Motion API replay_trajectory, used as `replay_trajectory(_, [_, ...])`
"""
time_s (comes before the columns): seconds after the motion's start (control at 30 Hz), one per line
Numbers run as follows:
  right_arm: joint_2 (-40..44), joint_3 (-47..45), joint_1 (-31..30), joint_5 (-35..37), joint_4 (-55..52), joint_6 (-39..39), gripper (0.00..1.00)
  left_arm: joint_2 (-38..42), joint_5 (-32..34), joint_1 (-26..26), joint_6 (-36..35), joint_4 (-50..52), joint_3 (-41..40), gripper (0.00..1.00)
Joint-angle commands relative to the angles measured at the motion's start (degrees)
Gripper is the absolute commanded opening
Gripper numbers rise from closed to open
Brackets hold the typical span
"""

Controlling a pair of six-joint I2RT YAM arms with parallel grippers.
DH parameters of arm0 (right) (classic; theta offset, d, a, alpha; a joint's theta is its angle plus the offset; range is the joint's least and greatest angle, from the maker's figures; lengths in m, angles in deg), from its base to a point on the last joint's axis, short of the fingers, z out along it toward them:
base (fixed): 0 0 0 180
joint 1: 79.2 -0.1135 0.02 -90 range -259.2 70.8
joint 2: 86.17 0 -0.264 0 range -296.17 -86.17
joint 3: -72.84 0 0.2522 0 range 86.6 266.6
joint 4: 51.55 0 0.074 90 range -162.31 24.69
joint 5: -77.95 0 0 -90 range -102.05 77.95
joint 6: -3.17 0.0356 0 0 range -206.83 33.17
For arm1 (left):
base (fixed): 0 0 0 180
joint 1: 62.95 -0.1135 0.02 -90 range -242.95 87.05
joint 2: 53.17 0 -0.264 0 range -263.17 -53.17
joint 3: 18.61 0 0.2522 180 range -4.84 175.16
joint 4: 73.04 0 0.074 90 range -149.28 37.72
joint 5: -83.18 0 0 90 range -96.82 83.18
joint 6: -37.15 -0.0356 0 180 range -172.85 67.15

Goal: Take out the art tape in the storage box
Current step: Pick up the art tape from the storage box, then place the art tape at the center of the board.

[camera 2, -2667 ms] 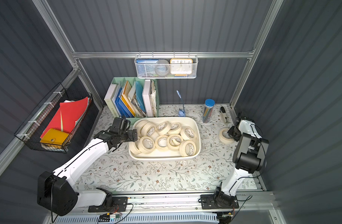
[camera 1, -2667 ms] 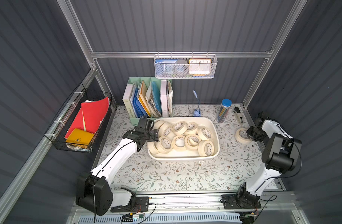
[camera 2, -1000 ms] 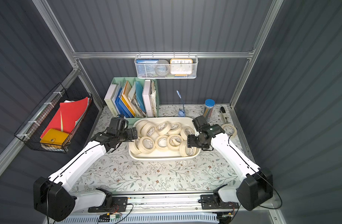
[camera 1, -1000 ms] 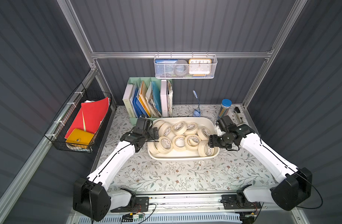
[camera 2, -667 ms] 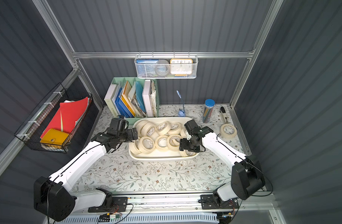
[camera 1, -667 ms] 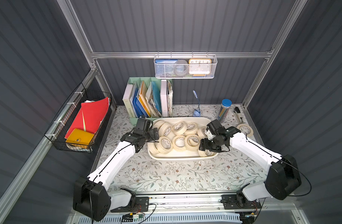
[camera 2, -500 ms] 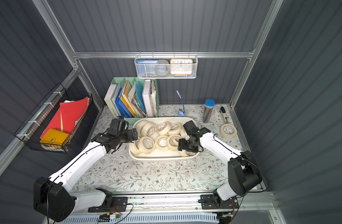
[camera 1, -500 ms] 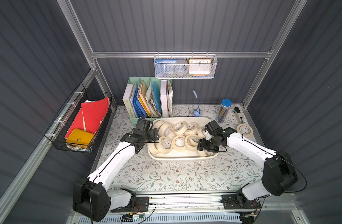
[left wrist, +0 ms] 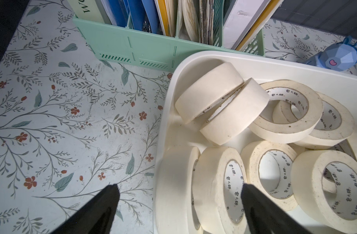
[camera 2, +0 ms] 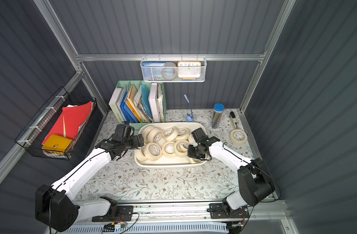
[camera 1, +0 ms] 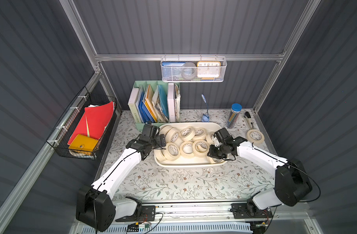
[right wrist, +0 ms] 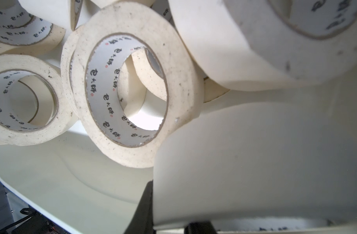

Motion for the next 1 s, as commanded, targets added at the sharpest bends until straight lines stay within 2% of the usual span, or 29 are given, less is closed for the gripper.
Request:
replay_trajectory(0.0, [1.71, 5.55, -0.03, 1.27, -4.85, -1.45, 0.00, -0.45, 0.19, 0.22, 0.56, -0.08, -0.08, 1.00])
replay_trajectory(0.17, [3.04, 16.54, 0.36, 3.13, -14.59, -5.03, 0.00, -0.95, 0.99, 0.22, -0.08, 0.35, 0.45, 1.00])
replay_trajectory(0.27, [1.92, 23.59, 2.96, 2.81, -22.95, -8.80, 0.00, -0.84, 1.04, 0.22, -0.15, 0.40, 0.08, 1.00])
replay_trajectory(0.4, [1.35, 30.78, 8.92, 4.43, -31.76, -12.72, 0.00, -0.25, 1.98, 0.22, -0.78, 1.12, -0.30, 1.00])
replay_trajectory(0.6, [1.21, 31.72, 22.85, 4.19, -34.86, -14.77, 0.00, 0.85, 2.66, 0.22, -1.29, 0.72, -0.27, 1.00])
replay_trajectory(0.73, [-4.77, 33.01, 28.34, 3.37, -36.61, -17.85, 0.00, 0.01, 2.80, 0.22, -2.02, 0.70, 0.05, 1.00])
replay_trajectory(0.97, [-21.44, 43.39, 30.10, -0.92, -41.89, -21.95, 0.00, 1.02, 3.04, 0.22, -1.92, 0.86, -1.03, 1.00])
